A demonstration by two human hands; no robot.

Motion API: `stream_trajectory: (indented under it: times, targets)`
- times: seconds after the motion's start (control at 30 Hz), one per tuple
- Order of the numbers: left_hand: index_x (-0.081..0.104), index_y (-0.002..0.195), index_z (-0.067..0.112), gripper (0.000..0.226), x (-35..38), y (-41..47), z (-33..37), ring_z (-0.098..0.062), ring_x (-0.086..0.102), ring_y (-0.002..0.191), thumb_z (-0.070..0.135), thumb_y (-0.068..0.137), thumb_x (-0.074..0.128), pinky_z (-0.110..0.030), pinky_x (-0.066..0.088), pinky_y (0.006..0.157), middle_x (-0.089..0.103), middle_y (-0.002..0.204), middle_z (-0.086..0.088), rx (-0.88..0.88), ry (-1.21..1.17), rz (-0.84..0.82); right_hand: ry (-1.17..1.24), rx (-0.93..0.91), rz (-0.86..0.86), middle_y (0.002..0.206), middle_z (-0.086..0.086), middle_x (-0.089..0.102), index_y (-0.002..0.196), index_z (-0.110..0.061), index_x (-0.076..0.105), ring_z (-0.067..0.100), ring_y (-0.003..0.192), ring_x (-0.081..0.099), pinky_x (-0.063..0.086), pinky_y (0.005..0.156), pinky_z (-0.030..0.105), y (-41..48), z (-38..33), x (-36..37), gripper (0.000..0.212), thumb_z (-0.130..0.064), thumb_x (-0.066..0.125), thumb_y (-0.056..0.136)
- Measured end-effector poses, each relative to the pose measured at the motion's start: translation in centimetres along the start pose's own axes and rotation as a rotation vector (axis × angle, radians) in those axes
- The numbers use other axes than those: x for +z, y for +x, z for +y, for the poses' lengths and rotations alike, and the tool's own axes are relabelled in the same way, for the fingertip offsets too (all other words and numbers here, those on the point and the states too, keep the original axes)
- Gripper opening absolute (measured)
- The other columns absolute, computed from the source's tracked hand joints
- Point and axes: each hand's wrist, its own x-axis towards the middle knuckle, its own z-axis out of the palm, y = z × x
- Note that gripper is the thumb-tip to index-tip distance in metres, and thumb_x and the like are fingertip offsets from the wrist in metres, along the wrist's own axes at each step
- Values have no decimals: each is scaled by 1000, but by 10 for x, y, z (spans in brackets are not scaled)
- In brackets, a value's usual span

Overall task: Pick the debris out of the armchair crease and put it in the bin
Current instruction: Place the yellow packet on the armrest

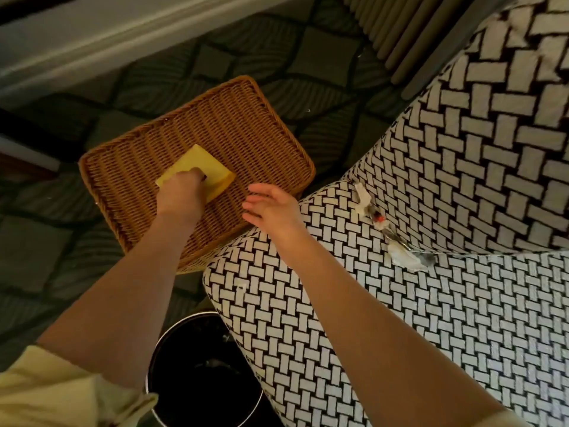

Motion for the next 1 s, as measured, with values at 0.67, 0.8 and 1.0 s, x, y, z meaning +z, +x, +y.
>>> stream_trajectory:
  times: [0.67, 0.8, 1.0]
  targets:
    - [51, 107, 27, 33, -71, -139, 129, -7, 55, 73, 24, 78, 64, -22, 47, 66, 57, 83, 5, 524, -485, -170, 117, -106, 128, 81, 4, 66, 93, -16, 57, 17, 69, 63, 58, 59, 29, -102, -7, -78, 30, 2, 34, 92]
    - [52, 110, 26, 29, -64, -147, 142, -16, 53, 101, 25, 82, 61, -25, 42, 83, 53, 105, 1, 507, -493, -97, -42, -86, 163, 63, 4, 58, 86, -7, 58, 14, 51, 54, 54, 56, 30, -113, 2, -94, 22, 2, 38, 92]
    - [16, 140, 46, 74, -26, -121, 121, -46, 13, 137, 57, 79, 57, -63, 26, 106, 1, 153, -10, 34, -313, -348, -191, -39, 249, 74, -5, 58, 88, -25, 57, 16, 67, 55, 53, 70, 35, -108, 25, -93, 21, -9, 43, 91]
